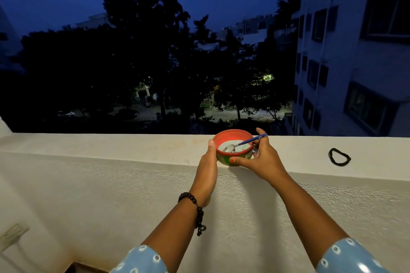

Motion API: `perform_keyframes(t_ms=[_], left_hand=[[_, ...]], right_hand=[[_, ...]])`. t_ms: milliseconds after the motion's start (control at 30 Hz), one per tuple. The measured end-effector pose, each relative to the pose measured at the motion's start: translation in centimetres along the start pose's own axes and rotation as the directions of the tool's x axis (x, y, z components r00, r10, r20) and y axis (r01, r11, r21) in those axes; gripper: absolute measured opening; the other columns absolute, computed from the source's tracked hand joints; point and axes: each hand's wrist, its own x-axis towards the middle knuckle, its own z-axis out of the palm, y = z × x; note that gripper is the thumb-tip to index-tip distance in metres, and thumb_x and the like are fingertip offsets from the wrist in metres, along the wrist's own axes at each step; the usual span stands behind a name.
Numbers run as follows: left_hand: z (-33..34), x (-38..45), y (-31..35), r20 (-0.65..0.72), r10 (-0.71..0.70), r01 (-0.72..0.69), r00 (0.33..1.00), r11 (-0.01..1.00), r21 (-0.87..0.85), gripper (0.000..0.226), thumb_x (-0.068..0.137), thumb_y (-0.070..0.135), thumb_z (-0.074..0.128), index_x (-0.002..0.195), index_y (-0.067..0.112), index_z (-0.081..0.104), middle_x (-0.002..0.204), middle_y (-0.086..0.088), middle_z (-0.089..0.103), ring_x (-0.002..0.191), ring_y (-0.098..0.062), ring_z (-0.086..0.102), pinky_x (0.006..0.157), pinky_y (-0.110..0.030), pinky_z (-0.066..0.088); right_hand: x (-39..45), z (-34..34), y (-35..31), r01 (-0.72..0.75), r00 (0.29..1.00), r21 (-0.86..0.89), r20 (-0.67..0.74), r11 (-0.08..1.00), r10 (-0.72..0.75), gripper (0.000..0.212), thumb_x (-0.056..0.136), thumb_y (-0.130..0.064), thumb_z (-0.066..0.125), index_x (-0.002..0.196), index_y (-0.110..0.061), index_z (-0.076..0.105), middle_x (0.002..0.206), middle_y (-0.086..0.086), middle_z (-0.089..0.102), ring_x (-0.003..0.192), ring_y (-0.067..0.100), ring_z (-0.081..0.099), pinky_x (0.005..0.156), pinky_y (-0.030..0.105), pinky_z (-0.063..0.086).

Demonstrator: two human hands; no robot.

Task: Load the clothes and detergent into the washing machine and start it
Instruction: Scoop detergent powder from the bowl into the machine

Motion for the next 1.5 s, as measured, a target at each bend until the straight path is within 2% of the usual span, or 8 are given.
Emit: perform_keyframes(t_ms=[167, 400, 567, 700, 867, 1000, 1133, 1500], left_hand=[[-0.6, -0.4, 0.3, -0.014, 0.02, -0.019, 1.0, 0.999, 0.035, 0.062, 0.099, 0.057, 0.016, 0.145, 0.022, 0.039, 0.139, 0.002, 0.045, 0.13, -0.014, 0.041, 0.107, -0.034, 0.032], [-1.9, -1.0, 0.9, -0.04, 0.032, -0.029, 0.999, 0.997, 0.071, 0.07, 0.095, 0.064, 0.018, 0.15, 0.023, 0.03, 0.158, -0.001, 0.03, 0.144, -0.019, 0.031, 0.118, -0.046, 0.026], [-1.6, -2.2, 1.3, -0.002, 0.122, -0.121, 0.993, 0.983, 0.141, 0.061, 0.099, 0.057, 0.019, 0.15, 0.025, 0.03, 0.154, 0.001, 0.033, 0.141, -0.017, 0.033, 0.113, -0.035, 0.024], [-1.7, -2.9, 1.1, -0.01, 0.195, -0.185, 0.981, 0.941, 0.285, 0.078, 0.087, 0.069, 0.02, 0.153, 0.026, 0.022, 0.161, 0.004, 0.021, 0.147, -0.013, 0.02, 0.121, -0.037, 0.018], [-3.0, -3.5, 0.3, -0.051, 0.405, -0.29, 0.913, 0.731, 0.618, 0.076, 0.092, 0.063, 0.017, 0.155, 0.023, 0.004, 0.163, 0.005, -0.007, 0.148, -0.008, -0.015, 0.119, -0.04, -0.012], [-5.0, -3.8, -0.7, -0.106, 0.565, -0.238, 0.818, 0.5, 0.832, 0.081, 0.091, 0.067, 0.006, 0.155, 0.019, -0.002, 0.162, 0.0, -0.017, 0.144, -0.011, -0.026, 0.115, -0.043, -0.017], [-7.5, -4.4, -2.1, -0.131, 0.579, -0.113, 0.805, 0.365, 0.924, 0.081, 0.089, 0.065, 0.0, 0.154, 0.018, -0.009, 0.161, -0.002, -0.021, 0.144, -0.016, -0.027, 0.113, -0.046, -0.02], [-15.0, -8.7, -8.7, -0.267, 0.48, 0.187, 0.836, 0.208, 0.96, 0.08, 0.09, 0.066, -0.005, 0.152, 0.016, -0.005, 0.162, -0.009, -0.009, 0.149, -0.026, -0.009, 0.116, -0.054, -0.008]], right_hand=[[-0.4, -0.5, 0.3, 0.006, 0.999, 0.068, -0.038, 0.998, -0.004, 0.131, 0.06, -0.035, 0.089, 0.153, -0.027, -0.002, 0.157, 0.01, 0.026, 0.142, 0.03, 0.032, 0.111, 0.05, 0.037], [-1.0, -1.3, 0.0, 0.022, 0.995, 0.072, -0.102, 0.997, -0.015, 0.117, 0.061, -0.046, 0.081, 0.152, -0.027, 0.009, 0.158, 0.008, 0.024, 0.142, 0.031, 0.031, 0.108, 0.05, 0.037], [-1.6, -1.1, -1.5, 0.149, 0.956, -0.154, -0.23, 0.977, -0.182, 0.086, 0.083, -0.048, 0.067, 0.151, -0.022, 0.022, 0.159, 0.006, 0.022, 0.148, 0.026, 0.014, 0.115, 0.051, 0.028], [-2.5, -0.7, -2.9, 0.241, 0.907, -0.438, -0.216, 0.866, -0.361, 0.075, 0.091, -0.052, 0.056, 0.152, -0.02, 0.023, 0.162, 0.005, 0.014, 0.15, 0.022, -0.006, 0.12, 0.047, 0.005], [-4.0, 0.3, -4.6, 0.334, 0.842, -0.628, -0.136, 0.702, -0.523, 0.077, 0.09, -0.063, 0.029, 0.153, -0.019, 0.021, 0.163, 0.007, 0.005, 0.149, 0.024, -0.014, 0.117, 0.048, -0.006], [-4.9, 2.2, -5.4, 0.348, 0.827, -0.695, -0.088, 0.629, -0.555, 0.072, 0.095, -0.057, 0.036, 0.153, -0.018, 0.02, 0.163, 0.009, 0.002, 0.149, 0.027, -0.012, 0.118, 0.053, -0.004], [-5.6, 5.1, -5.8, 0.376, 0.823, -0.713, -0.036, 0.592, -0.566, 0.071, 0.096, -0.056, 0.034, 0.154, -0.02, 0.016, 0.163, 0.01, 0.001, 0.149, 0.029, -0.008, 0.118, 0.054, -0.002], [-8.9, 14.7, -4.2, 0.46, 0.83, -0.689, 0.11, 0.56, -0.546, 0.078, 0.091, -0.063, 0.034, 0.154, -0.022, 0.014, 0.162, 0.011, 0.004, 0.149, 0.03, -0.003, 0.117, 0.054, 0.001]])
